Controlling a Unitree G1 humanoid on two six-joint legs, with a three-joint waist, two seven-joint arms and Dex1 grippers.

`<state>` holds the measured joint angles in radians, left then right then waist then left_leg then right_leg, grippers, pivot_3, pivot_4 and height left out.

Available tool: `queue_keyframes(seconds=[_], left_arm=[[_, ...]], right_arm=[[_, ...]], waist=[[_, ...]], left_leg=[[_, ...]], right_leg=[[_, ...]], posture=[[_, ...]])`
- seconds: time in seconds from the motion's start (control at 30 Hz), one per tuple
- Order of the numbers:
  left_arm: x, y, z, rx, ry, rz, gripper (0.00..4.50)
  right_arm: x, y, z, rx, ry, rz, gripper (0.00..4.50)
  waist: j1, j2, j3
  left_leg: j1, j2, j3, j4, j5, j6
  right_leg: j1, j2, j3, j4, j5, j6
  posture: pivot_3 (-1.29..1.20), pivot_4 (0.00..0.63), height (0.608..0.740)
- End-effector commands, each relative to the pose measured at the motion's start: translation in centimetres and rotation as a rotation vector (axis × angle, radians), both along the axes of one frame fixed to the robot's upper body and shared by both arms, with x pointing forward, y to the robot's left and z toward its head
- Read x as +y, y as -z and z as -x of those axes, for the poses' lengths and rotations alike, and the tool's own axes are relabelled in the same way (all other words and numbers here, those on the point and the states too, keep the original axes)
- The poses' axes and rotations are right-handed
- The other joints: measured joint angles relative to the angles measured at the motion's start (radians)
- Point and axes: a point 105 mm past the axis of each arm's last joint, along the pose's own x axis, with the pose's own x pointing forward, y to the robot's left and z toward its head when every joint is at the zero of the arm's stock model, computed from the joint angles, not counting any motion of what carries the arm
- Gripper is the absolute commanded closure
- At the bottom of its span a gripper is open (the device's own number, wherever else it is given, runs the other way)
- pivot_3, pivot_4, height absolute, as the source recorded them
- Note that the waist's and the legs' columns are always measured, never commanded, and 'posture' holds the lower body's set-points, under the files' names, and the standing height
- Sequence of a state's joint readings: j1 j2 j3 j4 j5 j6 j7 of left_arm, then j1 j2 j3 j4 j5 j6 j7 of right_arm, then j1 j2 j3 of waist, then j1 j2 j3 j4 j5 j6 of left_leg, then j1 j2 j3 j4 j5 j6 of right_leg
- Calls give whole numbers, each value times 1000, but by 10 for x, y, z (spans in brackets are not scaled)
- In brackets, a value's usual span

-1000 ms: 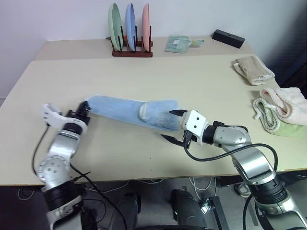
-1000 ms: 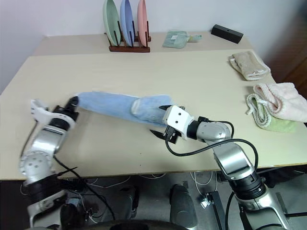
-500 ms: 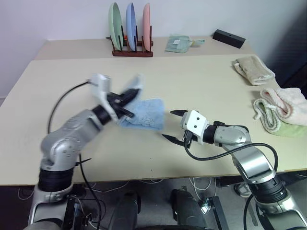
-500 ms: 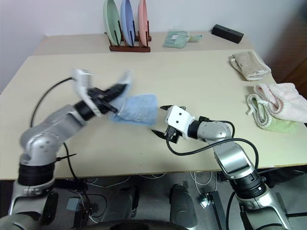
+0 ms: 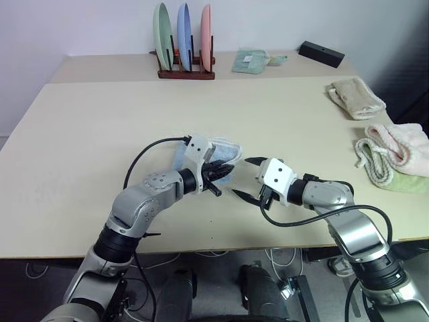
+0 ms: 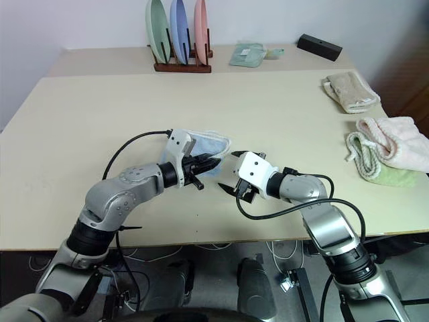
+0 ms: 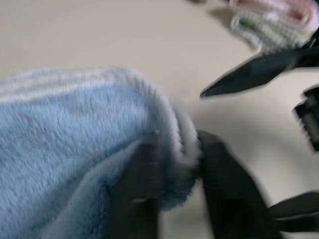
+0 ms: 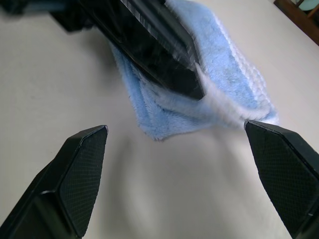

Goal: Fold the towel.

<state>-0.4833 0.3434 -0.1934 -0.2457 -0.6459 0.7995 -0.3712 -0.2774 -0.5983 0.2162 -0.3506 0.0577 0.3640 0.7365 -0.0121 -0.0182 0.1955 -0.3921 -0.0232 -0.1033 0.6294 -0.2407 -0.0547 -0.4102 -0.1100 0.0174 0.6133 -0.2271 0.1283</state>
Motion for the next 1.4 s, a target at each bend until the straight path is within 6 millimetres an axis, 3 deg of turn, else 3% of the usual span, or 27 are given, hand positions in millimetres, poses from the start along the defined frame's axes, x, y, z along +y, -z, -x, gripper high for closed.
queue_keyframes(seconds=[0.03,0.1,0.17,0.23,0.3,0.4,0.43,0.47,0.6,0.7,0.9,1.07,1.2,1.33,1.4], left_arm=[[12,-40,11,-98,33,140,1534],[38,-48,7,-119,-35,170,507],[71,-53,-1,-149,-160,164,584],[99,-51,-9,-176,-280,114,1162],[120,-48,-15,-206,-361,45,2200],[129,-45,-21,-229,-407,-13,3741],[129,-45,-22,-234,-409,-19,4276],[123,-44,-23,-237,-391,-17,4452],[91,-33,-30,-227,-326,7,4452],[87,-20,-41,-182,-351,17,4452],[85,26,-51,-80,-382,-53,4452],[93,42,-49,-36,-425,-18,4452],[95,47,-43,-32,-423,3,4452],[106,26,-40,-101,-459,122,4452],[120,14,-37,-136,-493,160,4500]], right_arm=[[-1,-13,0,-55,0,-10,0],[-3,-18,-3,-49,22,-36,252],[-7,-23,-8,-43,55,-68,891],[-9,-31,-13,-46,78,-112,1866],[-5,-49,-18,-54,87,-213,2888],[5,-70,-25,-46,81,-332,4458],[7,-72,-25,-41,82,-345,4500],[16,-76,-26,-24,58,-376,4500],[53,-68,-47,51,58,-415,4500],[64,-48,-64,115,110,-396,4500],[71,14,-80,240,213,-311,4500],[60,39,-72,262,232,-263,4500],[51,41,-69,241,252,-276,4500],[41,23,-67,181,250,-318,4500],[35,8,-62,182,234,-371,3967]], waist=[[-4,0,0],[-4,0,0],[-8,0,0],[-6,0,0],[-3,0,0],[1,0,0],[3,0,0],[5,0,0],[-2,0,0],[-6,0,0],[-7,0,0],[-6,0,-1],[-7,1,-1],[-6,1,-1],[-6,1,-1]], left_leg=[[0,0,0,0,0,0],[0,0,0,-1,0,0],[1,0,0,-1,0,0],[1,0,0,-1,0,0],[1,0,0,0,0,0],[0,0,0,0,0,0],[0,0,0,0,0,0],[0,0,-1,0,0,0],[0,0,-1,0,0,0],[0,0,-1,-1,0,-1],[0,0,-1,-2,0,-1],[0,0,-1,-2,0,-1],[1,0,-1,-2,0,-1],[2,0,-1,-2,0,-1],[1,0,-2,-2,0,-1]], right_leg=[[0,0,0,0,0,0],[0,0,0,0,0,0],[0,0,0,0,0,0],[0,0,0,1,0,0],[0,0,0,1,0,0],[0,0,0,1,0,0],[0,0,0,1,0,0],[0,0,0,0,0,0],[0,0,-1,0,1,0],[-1,0,-1,1,1,0],[-2,1,-1,2,1,0],[-2,1,-1,2,1,1],[-1,1,-1,2,1,1],[-1,1,-1,2,1,1],[-1,1,-1,2,1,1]], posture=[[0,150,740],[0,150,740],[0,150,740],[0,150,740],[0,150,740],[0,150,740],[0,150,740],[0,150,740],[0,150,740],[0,150,740],[0,150,740],[0,150,740],[0,150,740],[0,150,740],[0,150,740]])
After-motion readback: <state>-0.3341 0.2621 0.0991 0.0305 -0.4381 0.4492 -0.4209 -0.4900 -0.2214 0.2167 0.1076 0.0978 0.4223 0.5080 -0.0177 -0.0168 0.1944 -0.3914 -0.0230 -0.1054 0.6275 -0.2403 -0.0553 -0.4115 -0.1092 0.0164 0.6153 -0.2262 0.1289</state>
